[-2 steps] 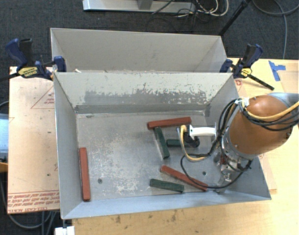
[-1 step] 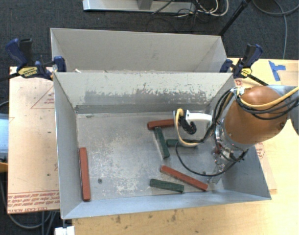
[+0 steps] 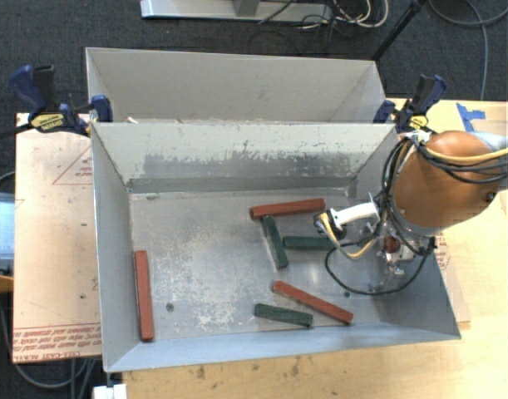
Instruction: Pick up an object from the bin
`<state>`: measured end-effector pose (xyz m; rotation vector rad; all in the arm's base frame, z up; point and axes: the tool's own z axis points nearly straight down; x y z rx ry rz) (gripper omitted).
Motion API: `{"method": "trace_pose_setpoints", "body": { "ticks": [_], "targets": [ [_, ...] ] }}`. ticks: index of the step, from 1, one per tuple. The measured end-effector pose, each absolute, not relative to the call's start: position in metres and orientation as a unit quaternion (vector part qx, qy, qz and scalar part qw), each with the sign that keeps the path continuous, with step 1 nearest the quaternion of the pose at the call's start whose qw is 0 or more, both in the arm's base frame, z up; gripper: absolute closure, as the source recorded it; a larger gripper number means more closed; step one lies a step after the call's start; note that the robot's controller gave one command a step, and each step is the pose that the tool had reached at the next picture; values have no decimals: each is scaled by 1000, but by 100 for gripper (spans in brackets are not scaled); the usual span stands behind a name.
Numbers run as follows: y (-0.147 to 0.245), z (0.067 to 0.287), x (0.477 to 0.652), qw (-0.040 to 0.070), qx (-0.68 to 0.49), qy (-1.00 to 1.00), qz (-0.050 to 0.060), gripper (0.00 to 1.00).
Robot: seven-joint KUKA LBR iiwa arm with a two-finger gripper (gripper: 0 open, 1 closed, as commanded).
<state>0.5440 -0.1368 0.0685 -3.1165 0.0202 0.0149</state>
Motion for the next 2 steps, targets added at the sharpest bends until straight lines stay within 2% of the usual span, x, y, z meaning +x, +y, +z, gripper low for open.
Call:
{"method": "trace_pose_setpoints", "body": {
  "ticks": [1,2],
  "targets": [
    [-127,70,583,3,-1000,0,-1,0],
    [-41,73,649,4,-1000,3,-2,0]
  ]
}}
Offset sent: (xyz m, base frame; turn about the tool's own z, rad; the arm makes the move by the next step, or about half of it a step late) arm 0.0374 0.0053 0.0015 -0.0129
